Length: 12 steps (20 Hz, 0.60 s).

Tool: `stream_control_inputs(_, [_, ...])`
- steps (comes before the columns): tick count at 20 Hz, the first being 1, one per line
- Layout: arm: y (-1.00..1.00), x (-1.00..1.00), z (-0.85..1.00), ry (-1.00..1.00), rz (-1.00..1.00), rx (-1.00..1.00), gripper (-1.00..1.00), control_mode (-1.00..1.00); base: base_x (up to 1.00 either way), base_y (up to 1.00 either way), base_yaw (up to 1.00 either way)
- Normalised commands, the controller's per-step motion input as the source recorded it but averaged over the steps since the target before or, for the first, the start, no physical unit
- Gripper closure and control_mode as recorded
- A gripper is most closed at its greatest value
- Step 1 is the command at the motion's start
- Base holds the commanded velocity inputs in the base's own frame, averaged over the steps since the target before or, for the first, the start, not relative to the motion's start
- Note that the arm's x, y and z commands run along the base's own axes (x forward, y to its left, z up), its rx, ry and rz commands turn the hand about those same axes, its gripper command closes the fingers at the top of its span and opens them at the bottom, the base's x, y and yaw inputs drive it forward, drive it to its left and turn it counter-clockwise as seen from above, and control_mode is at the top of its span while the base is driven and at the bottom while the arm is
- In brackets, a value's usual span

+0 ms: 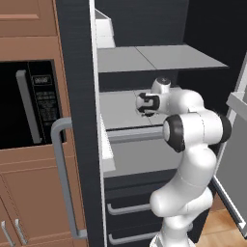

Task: Place the cold items (corn and squash) from the fridge in one tupperware on the dining counter. Place the warm items (kebab skewer and hot dog) in the stove area in another tupperware.

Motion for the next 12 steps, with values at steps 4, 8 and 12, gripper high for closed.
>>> stream_control_inputs(4, [0.00, 0.41, -0.07, 0.00, -0.07, 0.09, -1.00, -1.00, 0.00, 0.00, 0.00])
stream_control_inputs(8, [0.00, 0.36, -0.27, 0.00, -0.09, 0.03, -1.00, -1.00, 0.00, 0.00, 0.00])
stream_control_inputs(12, [0.00, 0.04, -0.44, 0.00, -0.13, 0.00, -1.00, -1.00, 0.00, 0.00, 0.00])
